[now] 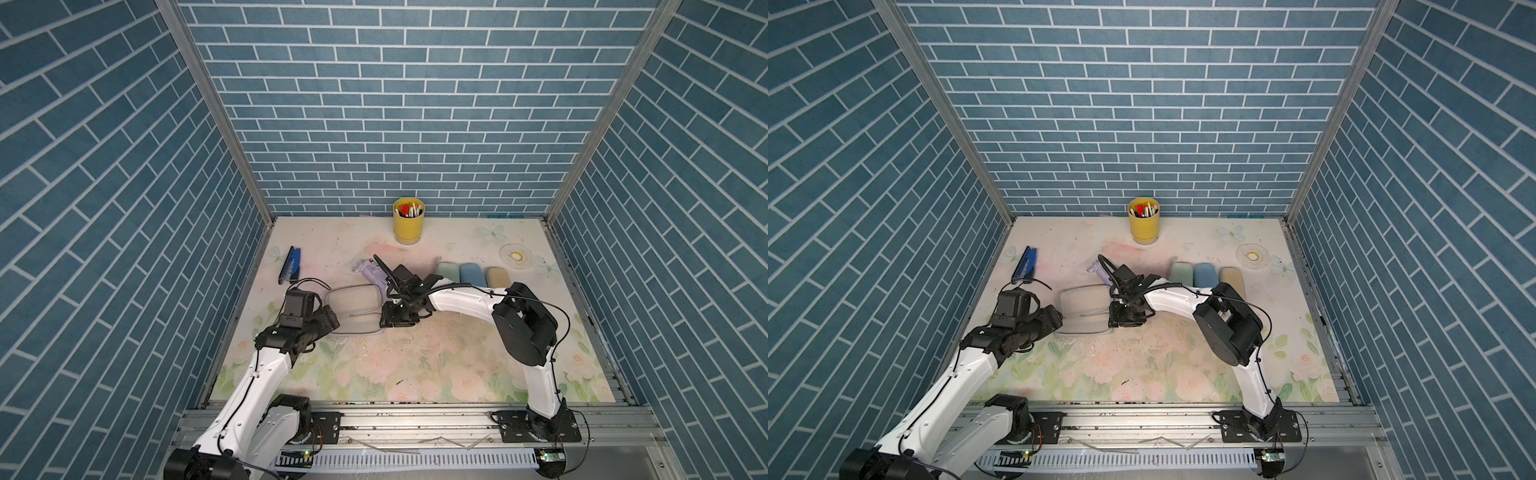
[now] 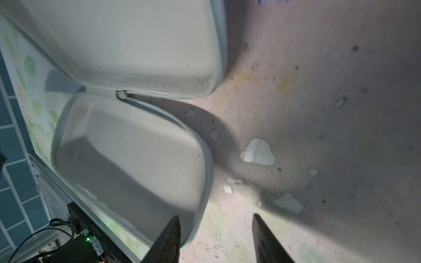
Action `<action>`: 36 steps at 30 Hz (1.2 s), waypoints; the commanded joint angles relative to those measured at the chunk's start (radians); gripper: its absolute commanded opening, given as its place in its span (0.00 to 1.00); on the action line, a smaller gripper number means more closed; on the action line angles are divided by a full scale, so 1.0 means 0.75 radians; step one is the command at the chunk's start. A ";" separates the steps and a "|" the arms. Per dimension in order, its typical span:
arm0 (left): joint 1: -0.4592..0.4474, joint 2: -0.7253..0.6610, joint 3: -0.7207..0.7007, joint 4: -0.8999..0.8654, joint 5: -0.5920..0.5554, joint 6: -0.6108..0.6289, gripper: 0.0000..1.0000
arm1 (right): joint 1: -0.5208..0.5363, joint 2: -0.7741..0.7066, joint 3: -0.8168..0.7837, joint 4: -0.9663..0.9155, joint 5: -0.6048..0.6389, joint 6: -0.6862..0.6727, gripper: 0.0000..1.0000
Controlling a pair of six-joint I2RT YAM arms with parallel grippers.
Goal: Put umbrellas into zippered umbrella sleeves
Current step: Pick up the umbrella sleeve at the center of the board.
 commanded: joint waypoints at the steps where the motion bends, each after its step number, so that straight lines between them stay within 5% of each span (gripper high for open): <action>1: 0.008 -0.008 0.012 0.002 0.014 0.033 0.81 | -0.003 0.081 0.045 0.026 -0.048 0.029 0.43; 6: 0.010 -0.018 0.022 -0.018 -0.005 0.061 0.81 | -0.009 0.177 0.150 -0.065 -0.046 -0.074 0.15; 10: 0.018 -0.027 0.067 -0.063 -0.042 0.099 0.83 | -0.031 0.168 0.211 -0.226 0.021 -0.337 0.01; 17: -0.021 0.112 0.203 -0.088 0.166 0.262 0.90 | -0.073 0.091 0.307 -0.657 0.075 -1.096 0.00; 22: -0.232 0.257 0.257 -0.087 0.228 0.348 0.93 | -0.095 0.051 0.305 -0.709 0.020 -1.305 0.00; 27: -0.285 0.391 0.270 -0.057 0.243 0.363 0.92 | -0.114 0.029 0.278 -0.705 -0.005 -1.446 0.00; 32: -0.339 0.512 0.229 0.076 0.332 0.320 0.78 | -0.150 0.071 0.326 -0.672 -0.030 -1.505 0.00; 36: -0.341 0.556 0.199 0.127 0.363 0.289 0.48 | -0.166 0.105 0.392 -0.635 -0.057 -1.509 0.00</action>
